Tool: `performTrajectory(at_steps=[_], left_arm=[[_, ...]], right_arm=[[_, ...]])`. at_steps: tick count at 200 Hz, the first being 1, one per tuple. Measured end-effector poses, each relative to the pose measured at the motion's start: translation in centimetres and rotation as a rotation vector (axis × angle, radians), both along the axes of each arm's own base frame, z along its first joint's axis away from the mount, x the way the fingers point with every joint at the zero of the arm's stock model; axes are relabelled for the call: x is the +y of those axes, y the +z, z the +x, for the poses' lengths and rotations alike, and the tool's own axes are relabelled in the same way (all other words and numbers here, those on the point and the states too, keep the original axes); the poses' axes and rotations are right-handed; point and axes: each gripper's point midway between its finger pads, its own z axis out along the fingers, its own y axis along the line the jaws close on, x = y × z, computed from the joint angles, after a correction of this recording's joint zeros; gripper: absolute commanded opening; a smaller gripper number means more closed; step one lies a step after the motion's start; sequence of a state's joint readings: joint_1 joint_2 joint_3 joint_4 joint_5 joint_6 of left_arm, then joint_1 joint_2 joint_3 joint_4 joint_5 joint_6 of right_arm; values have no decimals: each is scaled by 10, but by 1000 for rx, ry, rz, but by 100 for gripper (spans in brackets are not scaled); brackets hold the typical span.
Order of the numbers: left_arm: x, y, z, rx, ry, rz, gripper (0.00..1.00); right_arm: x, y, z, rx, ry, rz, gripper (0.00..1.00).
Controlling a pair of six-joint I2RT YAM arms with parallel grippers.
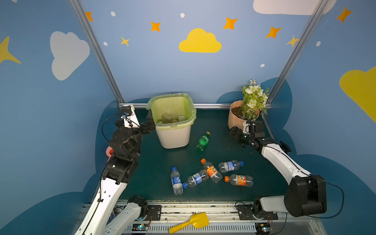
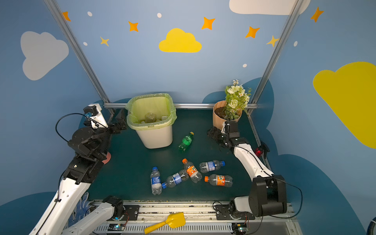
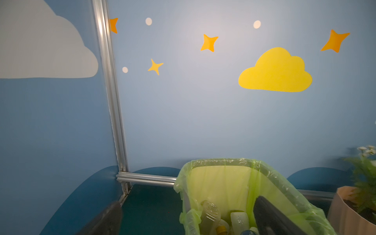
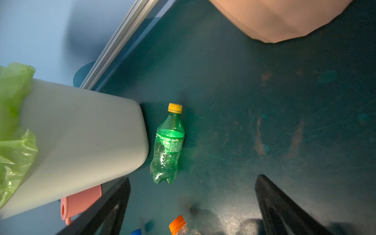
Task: Throw the plastic bottles in the bin
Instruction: 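Lower the right gripper onto the green Sprite bottle while the left arm withdraws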
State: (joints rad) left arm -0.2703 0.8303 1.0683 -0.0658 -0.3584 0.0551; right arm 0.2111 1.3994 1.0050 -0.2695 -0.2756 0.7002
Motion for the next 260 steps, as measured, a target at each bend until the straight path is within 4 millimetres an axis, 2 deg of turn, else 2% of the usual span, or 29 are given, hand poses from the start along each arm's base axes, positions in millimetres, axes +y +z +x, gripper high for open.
performTrajectory(at_steps=[54,99,154,187,260], left_arm=[[54,-39,-8,73,194,-104,100],[89,-76,-18,142,321,-203,100],[98,-110,-20,210,351,-282,100],[97,-127,-20,245,342,-312,100],[92,-128,-21,248,314,-331,100]], right_arm=[[67,-23,15,85,152,-1,95],[110,-57,9,191,248,-14,95],[143,-87,3,293,307,-17,95],[151,-100,4,330,322,-32,95],[157,-125,11,400,326,-69,93]])
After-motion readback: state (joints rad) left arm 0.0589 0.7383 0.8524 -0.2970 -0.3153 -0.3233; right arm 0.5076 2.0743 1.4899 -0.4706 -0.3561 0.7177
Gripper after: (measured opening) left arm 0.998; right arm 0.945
